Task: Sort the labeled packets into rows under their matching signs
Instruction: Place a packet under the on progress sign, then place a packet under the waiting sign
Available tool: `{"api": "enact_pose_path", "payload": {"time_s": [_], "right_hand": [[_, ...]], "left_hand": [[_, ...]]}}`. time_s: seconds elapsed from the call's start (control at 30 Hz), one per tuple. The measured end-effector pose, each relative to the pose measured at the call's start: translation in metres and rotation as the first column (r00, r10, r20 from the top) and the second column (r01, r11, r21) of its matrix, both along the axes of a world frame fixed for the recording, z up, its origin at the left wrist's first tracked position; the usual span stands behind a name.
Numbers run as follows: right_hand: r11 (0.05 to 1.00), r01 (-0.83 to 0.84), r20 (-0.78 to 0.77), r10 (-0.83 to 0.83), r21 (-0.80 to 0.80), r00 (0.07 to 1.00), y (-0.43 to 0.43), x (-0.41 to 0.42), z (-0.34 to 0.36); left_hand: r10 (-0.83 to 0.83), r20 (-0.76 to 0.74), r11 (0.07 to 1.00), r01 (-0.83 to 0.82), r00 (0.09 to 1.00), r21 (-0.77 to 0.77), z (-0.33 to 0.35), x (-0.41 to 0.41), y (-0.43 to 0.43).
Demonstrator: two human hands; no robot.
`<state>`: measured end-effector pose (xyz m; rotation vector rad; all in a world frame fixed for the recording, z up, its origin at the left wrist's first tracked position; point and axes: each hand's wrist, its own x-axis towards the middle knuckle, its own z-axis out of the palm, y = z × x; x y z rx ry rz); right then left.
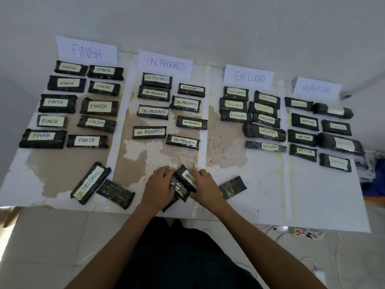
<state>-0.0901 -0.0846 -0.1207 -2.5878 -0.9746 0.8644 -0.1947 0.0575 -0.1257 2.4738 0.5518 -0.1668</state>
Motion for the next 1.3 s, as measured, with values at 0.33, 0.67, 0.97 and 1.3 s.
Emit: {"api": "enact_pose_path", "payload": {"time_s": [0.33, 0.67, 0.97, 1.3], "right_hand": [[0.97, 0.189, 0.022, -0.194, 0.154, 0.981, -0.047, 0.04, 0.036], [0.952, 0.306, 0.217, -0.302, 0.016, 0.928, -0.163, 0.095, 0.054], [0.94, 0.333, 0.31, -0.296, -0.074, 0.904, -0.256, 0.163, 0.04], [0.969, 0.215, 0.339, -0.164, -0.119, 0.926, -0.315, 0.237, 0.013]], "left_hand": [[-0.065, 0.112, 0.997, 0.068, 0.992, -0.024, 0.039, 0.031, -0.014], [-0.266, 0.114, 0.962, 0.272, 0.957, -0.035, 0.053, 0.084, -0.068], [-0.386, 0.101, 0.921, 0.39, 0.917, -0.021, 0.03, 0.138, -0.143], [-0.388, 0.013, 0.922, 0.388, 0.922, 0.0, 0.005, 0.196, -0.212]]}}
